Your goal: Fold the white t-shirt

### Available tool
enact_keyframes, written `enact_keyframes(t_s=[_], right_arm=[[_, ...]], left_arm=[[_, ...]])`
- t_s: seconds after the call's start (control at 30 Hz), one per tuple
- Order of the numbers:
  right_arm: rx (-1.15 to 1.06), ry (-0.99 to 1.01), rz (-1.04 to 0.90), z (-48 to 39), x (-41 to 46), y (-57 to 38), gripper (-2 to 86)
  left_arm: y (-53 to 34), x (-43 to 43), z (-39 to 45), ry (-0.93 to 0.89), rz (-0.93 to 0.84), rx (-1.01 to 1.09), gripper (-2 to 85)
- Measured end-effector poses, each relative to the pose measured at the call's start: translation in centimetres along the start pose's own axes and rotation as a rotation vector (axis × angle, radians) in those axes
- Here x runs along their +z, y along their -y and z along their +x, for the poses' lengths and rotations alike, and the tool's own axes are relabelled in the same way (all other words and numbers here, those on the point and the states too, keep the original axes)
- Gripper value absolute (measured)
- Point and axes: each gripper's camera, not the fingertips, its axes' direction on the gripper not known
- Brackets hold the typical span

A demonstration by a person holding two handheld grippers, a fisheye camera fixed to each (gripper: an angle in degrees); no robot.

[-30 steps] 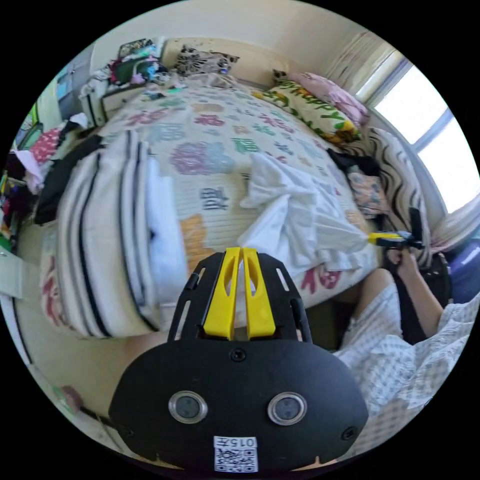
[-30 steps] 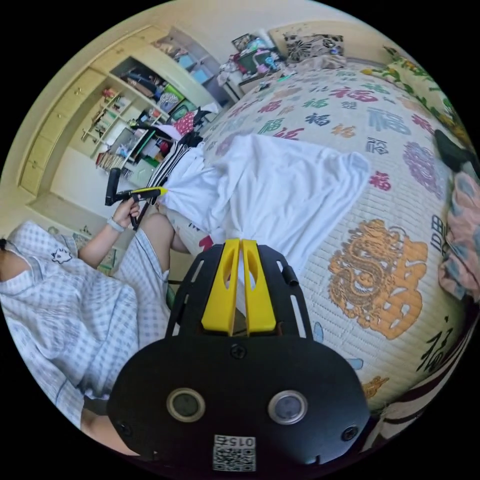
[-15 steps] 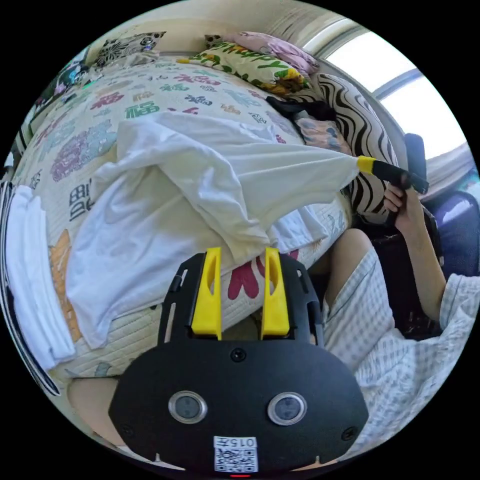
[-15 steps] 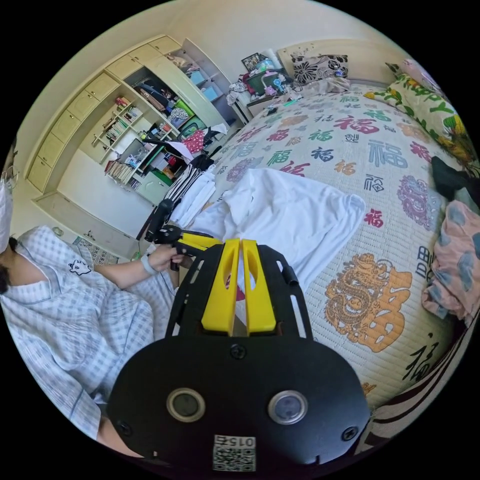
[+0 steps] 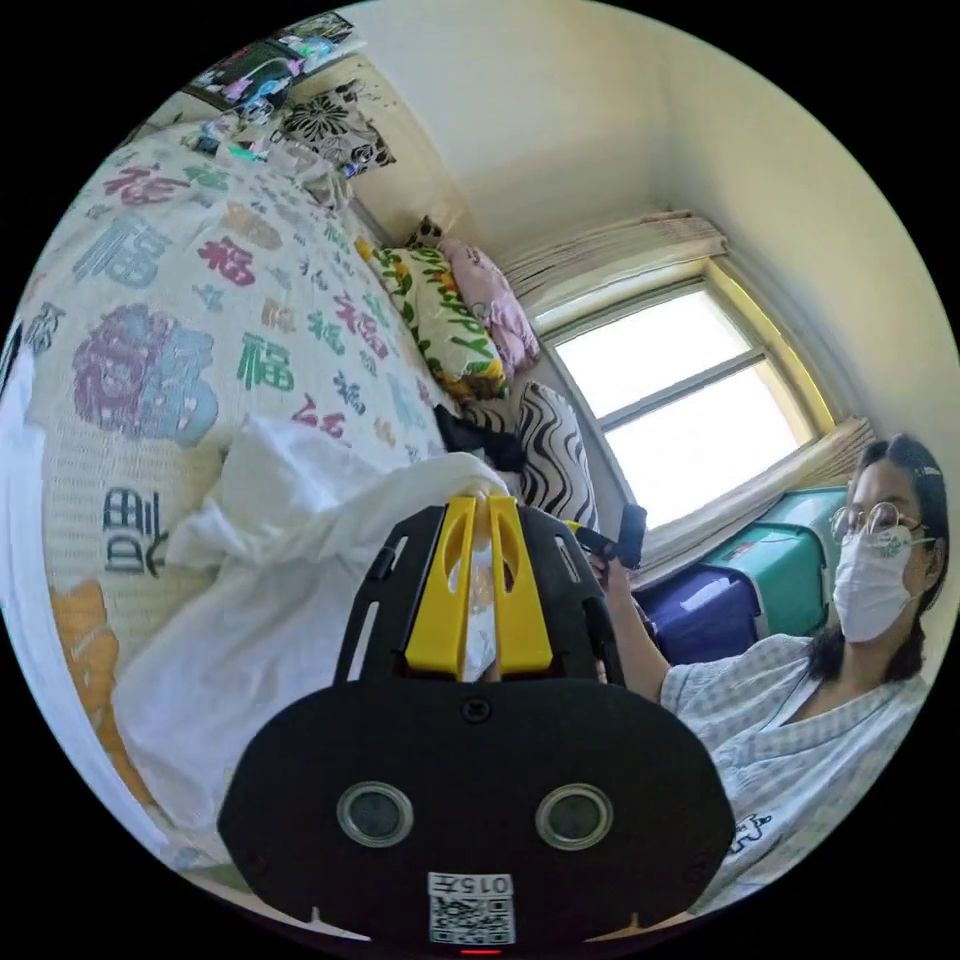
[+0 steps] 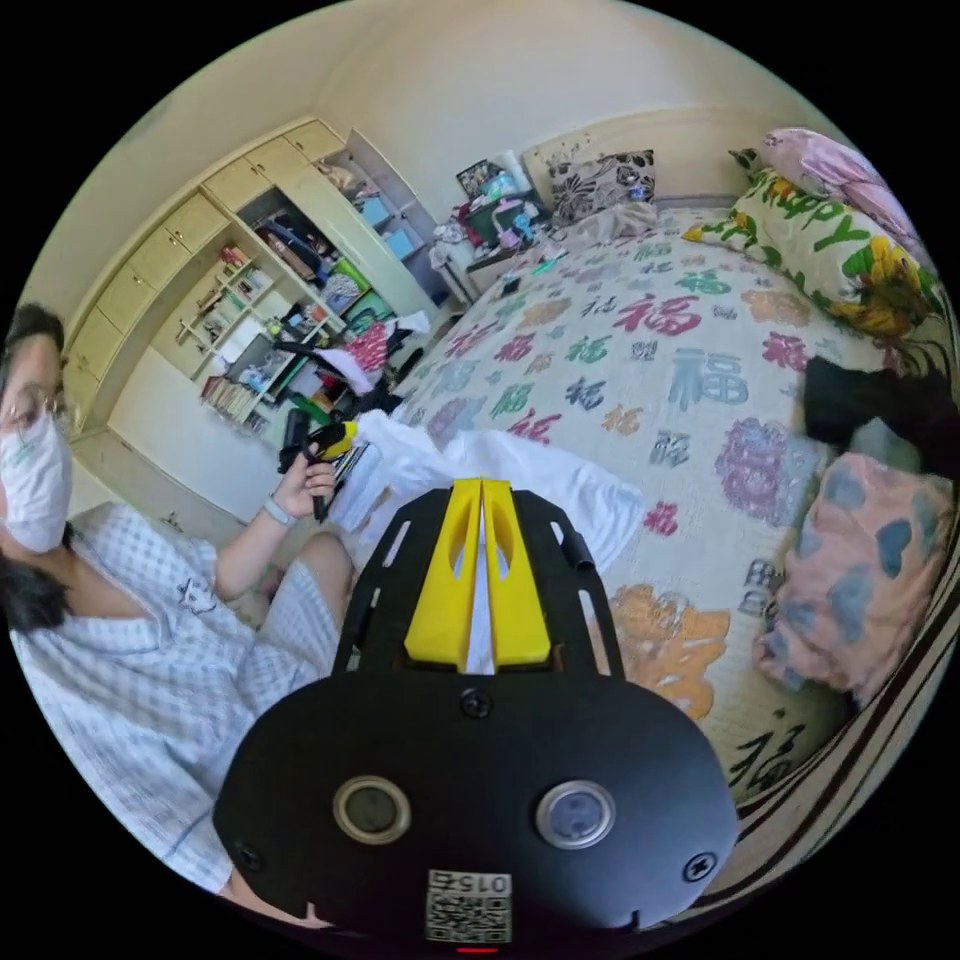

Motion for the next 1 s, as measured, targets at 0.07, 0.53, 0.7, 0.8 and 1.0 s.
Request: enact_keyframes(t_s=[0.07, 0.53, 0.7, 0.8, 1.0], right_arm=[[-0.012, -0.106, 0.025, 0.8, -0.7, 3.9, -0.5], [-0.185, -0.078, -0.595, 5.3, 22.0, 17.8, 16.5], [-0.210, -0.217, -0.541, 5.2, 24.3, 15.6, 3.3], [-0.186, -0.241, -0.498, 7.2, 21.3, 17.1, 1.8], [-0.034, -0.347, -0.309, 14.7, 13.7, 25.9, 1.7]], left_arm=[[4.9, -0.8, -1.2, 0.048, 0.057, 0.016, 0.0], [25.5, 4.4, -17.9, -0.066, 0.069, -0.227, -0.1], [25.5, 3.1, -19.9, -0.077, 0.016, -0.210, 0.0], [26.4, 2.1, -20.8, -0.046, 0.015, -0.188, 0.1], [29.2, 2.7, -23.1, 0.037, 0.093, -0.180, 1.0]])
